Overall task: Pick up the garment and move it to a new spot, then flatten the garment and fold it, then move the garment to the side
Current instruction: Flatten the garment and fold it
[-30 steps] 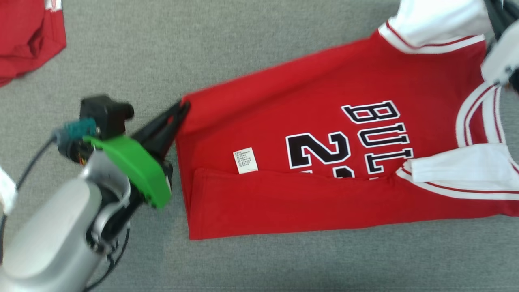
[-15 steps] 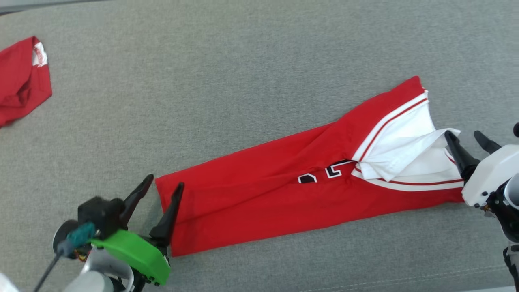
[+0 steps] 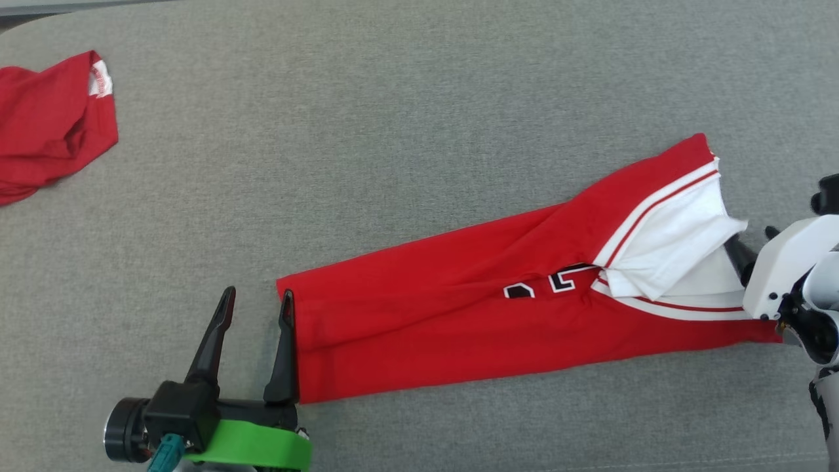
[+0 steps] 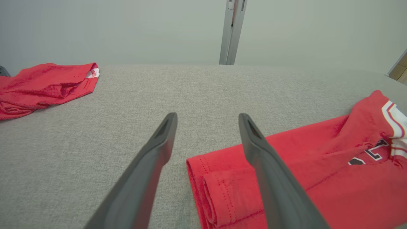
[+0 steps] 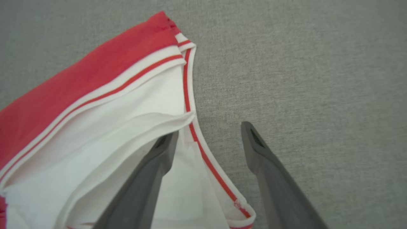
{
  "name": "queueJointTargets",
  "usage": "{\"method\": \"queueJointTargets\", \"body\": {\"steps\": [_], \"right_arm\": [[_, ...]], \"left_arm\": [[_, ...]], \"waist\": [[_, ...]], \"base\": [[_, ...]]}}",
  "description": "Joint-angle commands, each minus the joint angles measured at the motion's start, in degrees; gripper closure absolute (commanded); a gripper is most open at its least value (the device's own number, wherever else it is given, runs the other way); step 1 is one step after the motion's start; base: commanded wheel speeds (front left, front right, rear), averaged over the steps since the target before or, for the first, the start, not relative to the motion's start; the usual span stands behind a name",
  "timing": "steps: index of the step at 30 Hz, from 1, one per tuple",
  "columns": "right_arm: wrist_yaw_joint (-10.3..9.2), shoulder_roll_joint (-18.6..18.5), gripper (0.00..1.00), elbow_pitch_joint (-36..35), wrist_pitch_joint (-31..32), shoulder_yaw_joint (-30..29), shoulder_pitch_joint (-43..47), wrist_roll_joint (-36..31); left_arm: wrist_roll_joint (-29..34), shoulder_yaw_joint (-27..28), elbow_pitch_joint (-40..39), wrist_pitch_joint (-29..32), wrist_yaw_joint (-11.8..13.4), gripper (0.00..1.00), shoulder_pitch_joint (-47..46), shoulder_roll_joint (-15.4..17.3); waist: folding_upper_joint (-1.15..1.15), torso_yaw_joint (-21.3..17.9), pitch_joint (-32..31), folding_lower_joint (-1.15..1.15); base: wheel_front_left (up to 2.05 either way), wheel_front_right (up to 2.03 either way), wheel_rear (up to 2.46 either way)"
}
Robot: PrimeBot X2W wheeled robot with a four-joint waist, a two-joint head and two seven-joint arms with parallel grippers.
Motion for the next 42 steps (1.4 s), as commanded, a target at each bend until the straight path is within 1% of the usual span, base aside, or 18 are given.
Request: {"method": "queueJointTargets", "body": {"steps": [1,3,5,6,7,9,12,16,17,20,23,26,29,32,34,35,38,42], "right_arm": [[-0.02,0.25,0.00,2.46,1.17,0.65,-0.46,0.30],[0.00,-0.20,0.00,5.15,3.19,1.94,0.19,0.73],[0.00,0.39,0.00,6.97,4.79,3.29,1.57,2.83],[0.03,0.44,0.12,7.37,5.70,3.85,2.28,3.78],[0.20,0.42,1.00,7.16,5.85,4.38,2.95,4.95],[0.22,-0.31,1.00,6.70,5.42,3.78,3.40,7.06],[-0.07,-2.85,1.00,6.37,2.02,-0.51,2.28,6.67],[-0.07,-5.92,1.00,8.06,-1.28,-6.76,0.86,3.91],[-0.07,-6.85,1.00,8.79,-1.80,-9.10,0.65,2.92],[-0.07,-9.58,1.00,9.63,-2.65,-14.39,0.16,1.56],[-0.04,-11.25,1.00,7.23,-1.54,-15.48,0.00,2.30],[-0.04,-11.75,1.00,2.65,0.68,-12.38,0.52,4.24],[-0.05,-9.82,1.00,-3.49,3.78,-7.20,2.05,7.28],[-0.05,-7.34,1.00,-8.83,6.65,-2.20,4.02,9.90],[-0.05,-5.34,1.00,-11.82,7.89,1.75,5.80,10.41],[-0.05,-3.39,1.00,-12.84,7.56,3.20,6.29,10.44],[-0.01,2.16,1.00,-13.21,6.18,7.97,8.13,9.92],[-0.01,8.63,1.00,-9.34,1.66,12.64,9.87,8.94]], "left_arm": [[1.63,1.36,0.70,-0.16,-1.30,0.00,1.68,-1.56],[3.86,3.45,1.34,-0.16,-2.76,0.00,2.58,-3.52],[4.99,5.73,2.10,-0.17,-4.44,0.00,4.28,-5.45],[5.60,6.96,2.17,-0.17,-5.12,0.00,4.71,-6.13],[6.24,8.40,2.26,-0.17,-5.88,0.00,5.32,-7.10],[7.85,10.94,2.19,-0.17,-7.58,0.00,6.54,-8.67],[9.60,14.00,2.47,-0.17,-9.92,0.00,8.10,-10.75],[12.07,16.83,3.49,-0.17,-13.44,0.00,8.90,-13.10],[12.42,17.58,3.70,-0.18,-14.33,0.00,8.98,-13.68],[13.50,18.85,4.44,-0.18,-16.27,0.00,9.40,-14.99],[14.21,20.07,5.27,-0.17,-17.80,0.00,9.88,-15.88],[14.48,20.92,5.74,-0.17,-18.85,0.00,10.20,-16.63],[14.59,21.06,6.31,-0.18,-19.50,0.00,10.63,-16.90],[14.67,20.75,6.83,-0.18,-19.64,0.00,11.07,-17.12],[14.18,20.23,7.06,-0.18,-19.57,0.00,11.13,-17.19],[13.52,20.00,7.08,-0.18,-19.18,0.00,11.08,-17.18],[12.61,19.43,7.44,-0.18,-18.55,0.00,11.11,-17.17],[14.07,19.23,7.69,-0.18,-18.08,0.00,11.25,-17.16]], "waist": [[0.00,3.40,0.91,0.00],[0.00,4.64,0.48,0.00],[0.00,5.44,-0.20,0.00],[0.00,5.63,-0.50,0.00],[0.00,5.71,-0.83,0.00],[0.00,5.59,-1.50,0.00],[0.00,4.90,-2.19,0.00],[0.00,4.09,-3.51,0.00],[0.00,3.98,-3.86,0.00],[0.00,3.87,-4.75,0.00],[0.00,3.47,-5.78,0.00],[0.00,3.03,-6.78,0.00],[0.00,2.82,-8.06,0.00],[0.00,2.87,-9.08,0.00],[0.00,3.15,-9.44,0.00],[0.00,3.24,-9.55,0.00],[0.00,3.63,-9.98,0.00],[0.00,4.81,-11.25,0.00]], "base": [[0.00,0.00,0.00],[0.00,0.00,0.00],[0.00,0.00,0.00],[0.00,0.00,0.00],[0.00,0.00,0.00],[0.00,0.00,0.00],[0.00,0.00,0.00],[0.00,0.00,0.00],[0.00,0.00,0.00],[0.00,0.00,0.00],[0.00,0.00,0.00],[0.00,0.00,0.00],[0.00,0.00,0.00],[0.00,0.00,0.00],[0.00,0.00,0.00],[0.00,0.00,0.00],[0.00,0.00,0.00],[0.00,0.00,0.00]]}}
